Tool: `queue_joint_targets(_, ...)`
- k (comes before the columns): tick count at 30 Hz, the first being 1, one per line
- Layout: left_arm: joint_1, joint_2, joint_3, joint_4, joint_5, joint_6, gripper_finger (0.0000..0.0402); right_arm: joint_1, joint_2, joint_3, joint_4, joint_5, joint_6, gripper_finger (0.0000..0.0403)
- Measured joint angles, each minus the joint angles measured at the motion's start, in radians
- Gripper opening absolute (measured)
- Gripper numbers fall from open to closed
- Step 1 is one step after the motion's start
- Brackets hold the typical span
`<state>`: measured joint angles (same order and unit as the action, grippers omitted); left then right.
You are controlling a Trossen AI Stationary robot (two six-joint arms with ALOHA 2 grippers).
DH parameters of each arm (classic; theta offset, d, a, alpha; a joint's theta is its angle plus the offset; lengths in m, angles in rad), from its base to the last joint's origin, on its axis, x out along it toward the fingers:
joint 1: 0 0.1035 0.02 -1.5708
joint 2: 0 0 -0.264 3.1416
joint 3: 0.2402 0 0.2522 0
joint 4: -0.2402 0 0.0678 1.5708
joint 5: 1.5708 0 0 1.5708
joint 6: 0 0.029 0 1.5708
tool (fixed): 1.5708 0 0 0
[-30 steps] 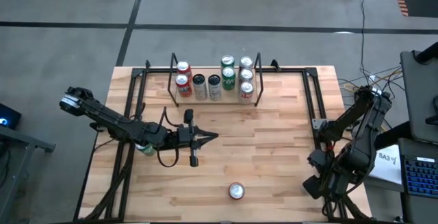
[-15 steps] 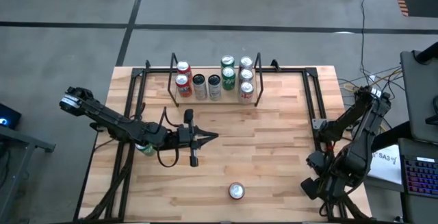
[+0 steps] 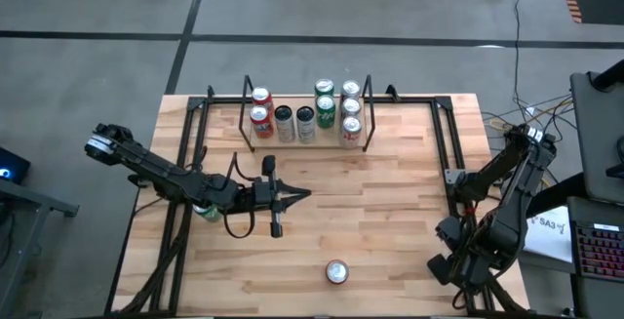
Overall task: Sort soda cans
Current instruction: Put the white blue soda can on the shelf and align it with the other white blue soda can
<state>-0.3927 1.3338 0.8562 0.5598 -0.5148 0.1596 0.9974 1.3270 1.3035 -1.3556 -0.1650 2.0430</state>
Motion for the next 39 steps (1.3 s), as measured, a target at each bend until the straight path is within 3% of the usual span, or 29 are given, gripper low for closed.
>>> queue_joint_targets(9, 0.0, 0.0, 0.0, 0.0, 0.0, 0.0, 0.0, 0.0, 0.0, -0.037, -0.004, 0.0, -0.003, 0.0365)
queue_joint_targets(29, 0.0, 0.0, 0.0, 0.005, 0.0, 0.008, 0.0, 0.0, 0.012, -0.207, 0.178, -0.037, 0.016, 0.0362)
queue_joint_targets(32, 0.0, 0.0, 0.0, 0.005, 0.0, 0.008, 0.0, 0.0, 0.012, -0.219, 0.183, -0.069, 0.015, 0.0336)
queue_joint_targets(39, 0.0, 0.0, 0.0, 0.005, 0.0, 0.008, 0.0, 0.0, 0.012, -0.216, 0.178, -0.071, 0.015, 0.0236)
